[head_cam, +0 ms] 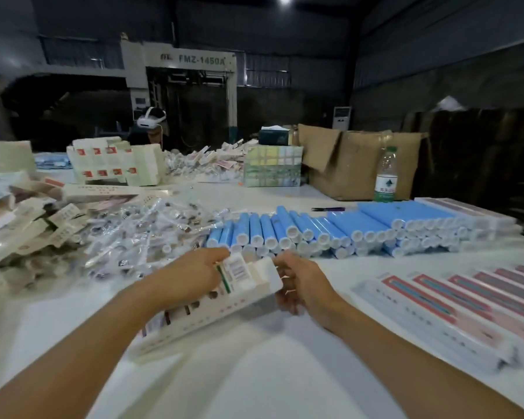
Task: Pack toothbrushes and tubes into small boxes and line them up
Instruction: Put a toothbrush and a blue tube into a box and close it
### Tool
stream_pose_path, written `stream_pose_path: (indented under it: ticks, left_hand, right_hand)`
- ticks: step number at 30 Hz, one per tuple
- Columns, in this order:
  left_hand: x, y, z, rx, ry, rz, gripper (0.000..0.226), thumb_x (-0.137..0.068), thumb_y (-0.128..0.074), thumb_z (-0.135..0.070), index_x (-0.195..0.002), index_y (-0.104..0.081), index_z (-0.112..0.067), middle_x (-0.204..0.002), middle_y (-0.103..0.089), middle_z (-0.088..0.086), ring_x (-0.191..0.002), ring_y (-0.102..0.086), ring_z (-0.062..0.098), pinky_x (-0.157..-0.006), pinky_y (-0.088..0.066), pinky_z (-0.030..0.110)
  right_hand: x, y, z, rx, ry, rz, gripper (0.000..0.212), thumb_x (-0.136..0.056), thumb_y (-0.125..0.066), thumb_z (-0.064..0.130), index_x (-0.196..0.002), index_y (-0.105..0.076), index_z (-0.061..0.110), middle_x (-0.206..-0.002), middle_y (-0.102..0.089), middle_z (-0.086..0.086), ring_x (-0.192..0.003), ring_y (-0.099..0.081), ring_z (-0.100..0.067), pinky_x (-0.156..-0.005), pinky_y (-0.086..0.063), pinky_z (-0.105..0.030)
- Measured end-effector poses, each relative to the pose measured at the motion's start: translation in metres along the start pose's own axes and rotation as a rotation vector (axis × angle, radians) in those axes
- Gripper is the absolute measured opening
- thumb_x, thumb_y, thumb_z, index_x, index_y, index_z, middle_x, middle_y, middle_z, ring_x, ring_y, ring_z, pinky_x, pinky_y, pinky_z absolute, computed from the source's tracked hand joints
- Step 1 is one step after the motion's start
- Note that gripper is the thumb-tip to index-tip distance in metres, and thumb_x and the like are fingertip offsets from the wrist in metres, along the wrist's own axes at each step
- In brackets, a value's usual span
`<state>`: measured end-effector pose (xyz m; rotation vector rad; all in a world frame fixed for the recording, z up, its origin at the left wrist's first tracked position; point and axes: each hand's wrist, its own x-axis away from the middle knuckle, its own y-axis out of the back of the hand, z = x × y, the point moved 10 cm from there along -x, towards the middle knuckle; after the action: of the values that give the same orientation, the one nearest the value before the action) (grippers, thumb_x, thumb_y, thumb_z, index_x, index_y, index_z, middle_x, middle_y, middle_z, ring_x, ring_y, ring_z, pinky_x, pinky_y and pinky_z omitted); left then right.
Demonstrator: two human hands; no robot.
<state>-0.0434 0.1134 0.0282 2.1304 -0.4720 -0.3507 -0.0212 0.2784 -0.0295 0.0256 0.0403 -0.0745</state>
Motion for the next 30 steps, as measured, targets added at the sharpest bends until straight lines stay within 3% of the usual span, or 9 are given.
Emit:
stream_pose_path:
  ticks: [2,5,9,13,17,20,24,28,30]
  left_hand:
    - [-0.008,-0.033,-0.010,-0.092,-0.029,0.023,0.028,-0.092,-0.039,-0.009,-0.085,-0.055,-0.031,-0.090,-0.059,-0.004,-0.075,-0.059,0.011,-0.062,-0.049,0.027]
    - [-0.010,-0.029,-0.007,-0.269,-0.009,-0.101,0.022,-0.095,-0.038,-0.038,-0.109,-0.054,-0.037,-0.106,-0.062,-0.007,-0.092,-0.057,0.015,-0.076,-0.046,0.032]
    - [0.003,-0.040,-0.016,-0.586,-0.106,-0.106,0.075,-0.072,-0.037,-0.081,-0.135,-0.035,-0.040,-0.120,-0.055,-0.015,-0.102,-0.052,0.011,-0.071,-0.035,0.029]
    - [-0.002,-0.046,-0.012,-0.666,-0.098,-0.148,0.076,-0.084,-0.041,-0.070,-0.145,-0.019,-0.030,-0.131,-0.043,-0.011,-0.112,-0.045,0.015,-0.072,-0.028,0.030]
    - [-0.004,-0.054,-0.014,-0.642,-0.193,-0.218,0.067,-0.090,-0.031,-0.065,-0.144,-0.018,-0.027,-0.134,-0.039,-0.009,-0.119,-0.040,0.016,-0.088,-0.032,0.031]
    - [-0.009,-0.060,-0.012,-0.634,-0.197,-0.238,0.066,-0.092,-0.029,-0.065,-0.144,-0.018,-0.025,-0.139,-0.038,-0.006,-0.124,-0.036,0.020,-0.095,-0.029,0.035]
    - [-0.012,-0.072,-0.017,-0.666,-0.218,-0.198,0.067,-0.095,-0.037,-0.055,-0.146,-0.016,-0.018,-0.142,-0.036,0.002,-0.124,-0.035,0.027,-0.098,-0.027,0.040]
    - [-0.010,-0.068,-0.020,-0.624,-0.244,-0.221,0.057,-0.095,-0.037,-0.051,-0.140,-0.025,-0.017,-0.134,-0.041,0.003,-0.118,-0.038,0.027,-0.094,-0.027,0.041]
    - [-0.010,-0.065,-0.018,-0.615,-0.244,-0.233,0.055,-0.096,-0.037,-0.049,-0.139,-0.026,-0.017,-0.134,-0.040,0.003,-0.117,-0.037,0.027,-0.095,-0.026,0.041]
  right_hand:
    - [0.001,-0.002,-0.003,0.076,-0.029,0.029,0.018,-0.090,-0.055,0.024,-0.079,-0.067,0.017,-0.065,-0.060,-0.002,-0.045,-0.051,-0.013,-0.040,-0.039,-0.022]
    - [-0.004,0.006,-0.003,0.269,0.027,-0.039,0.023,-0.090,-0.055,0.007,-0.074,-0.064,0.020,-0.066,-0.054,-0.003,-0.042,-0.043,-0.013,-0.035,-0.033,-0.019]
    - [-0.010,0.016,-0.008,0.195,0.004,-0.102,0.020,-0.092,-0.053,0.006,-0.081,-0.064,0.018,-0.092,-0.066,-0.020,-0.051,-0.043,-0.021,-0.035,-0.030,-0.020]
    - [-0.008,0.023,-0.005,0.238,0.008,-0.141,0.022,-0.094,-0.052,0.007,-0.079,-0.064,0.018,-0.088,-0.067,-0.016,-0.045,-0.047,-0.010,-0.035,-0.031,-0.019]
    - [-0.003,0.056,0.045,0.544,0.231,-0.403,0.023,-0.094,-0.054,0.014,-0.074,-0.062,0.025,-0.072,-0.062,0.007,-0.062,-0.052,-0.006,-0.055,-0.042,-0.015]
    - [-0.031,0.072,0.091,0.693,0.324,-0.533,0.019,-0.091,-0.053,0.014,-0.076,-0.064,0.012,-0.071,-0.062,0.002,-0.063,-0.051,-0.014,-0.053,-0.038,-0.018]
    - [-0.107,0.064,0.110,1.057,0.198,-0.448,0.017,-0.093,-0.050,0.017,-0.097,-0.060,0.004,-0.092,-0.061,-0.012,-0.080,-0.055,-0.026,-0.064,-0.042,-0.032]
    - [-0.166,0.050,0.081,1.371,-0.044,-0.272,0.029,-0.092,-0.055,0.033,-0.085,-0.055,0.005,-0.079,-0.056,-0.008,-0.079,-0.053,-0.026,-0.058,-0.038,-0.028]
    - [-0.181,0.044,0.075,1.501,-0.073,-0.234,0.027,-0.091,-0.056,0.030,-0.100,-0.059,0.004,-0.095,-0.062,-0.010,-0.084,-0.055,-0.026,-0.062,-0.041,-0.027]
